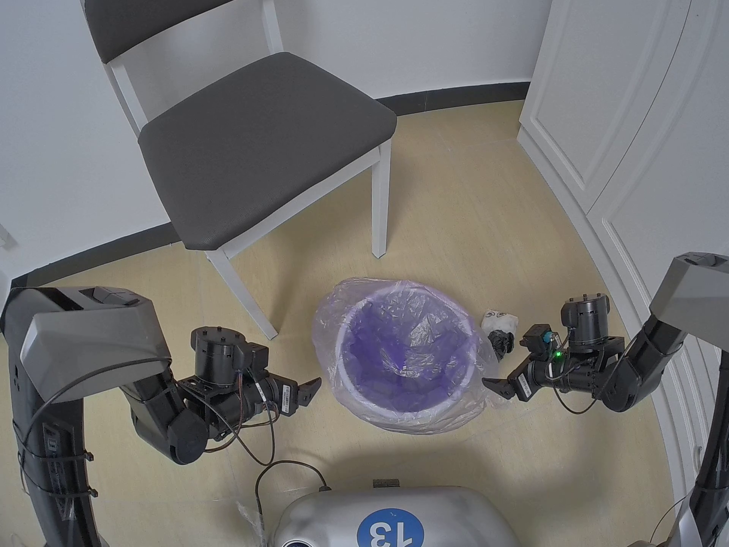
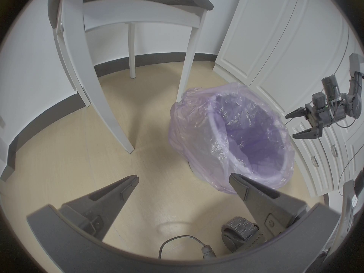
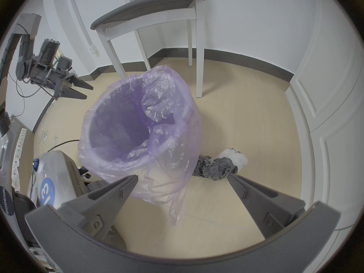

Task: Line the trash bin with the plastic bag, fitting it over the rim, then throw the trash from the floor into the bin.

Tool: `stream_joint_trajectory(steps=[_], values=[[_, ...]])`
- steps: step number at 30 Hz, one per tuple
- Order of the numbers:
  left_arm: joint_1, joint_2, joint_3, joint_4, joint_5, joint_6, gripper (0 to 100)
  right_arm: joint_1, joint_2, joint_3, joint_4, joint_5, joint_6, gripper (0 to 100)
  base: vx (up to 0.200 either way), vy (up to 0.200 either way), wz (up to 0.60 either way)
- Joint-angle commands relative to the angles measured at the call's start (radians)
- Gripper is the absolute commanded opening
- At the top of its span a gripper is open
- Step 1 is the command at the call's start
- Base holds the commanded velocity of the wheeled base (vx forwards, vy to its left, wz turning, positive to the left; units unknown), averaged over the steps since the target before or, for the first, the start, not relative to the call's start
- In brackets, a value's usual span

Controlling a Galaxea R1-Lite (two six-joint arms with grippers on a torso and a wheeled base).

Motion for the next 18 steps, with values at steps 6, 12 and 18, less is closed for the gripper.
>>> stream_joint_trajectory(steps=[6,12,18], values=[[0.02,-0.025,-0.057,-0.005,-0.008,-0.003,100,0.006,0.131,-0.097,-0.003,-0.002,0.003,100,0.0,0.0,0.0],[0.027,0.012,-0.064,-0.019,-0.054,-0.006,100,0.026,0.238,-0.184,-0.041,0.002,0.102,100,0.0,0.0,0.0],[0.041,0.109,-0.107,-0.067,-0.083,-0.009,100,0.029,0.232,-0.181,-0.035,-0.001,0.111,100,0.0,0.0,0.0]])
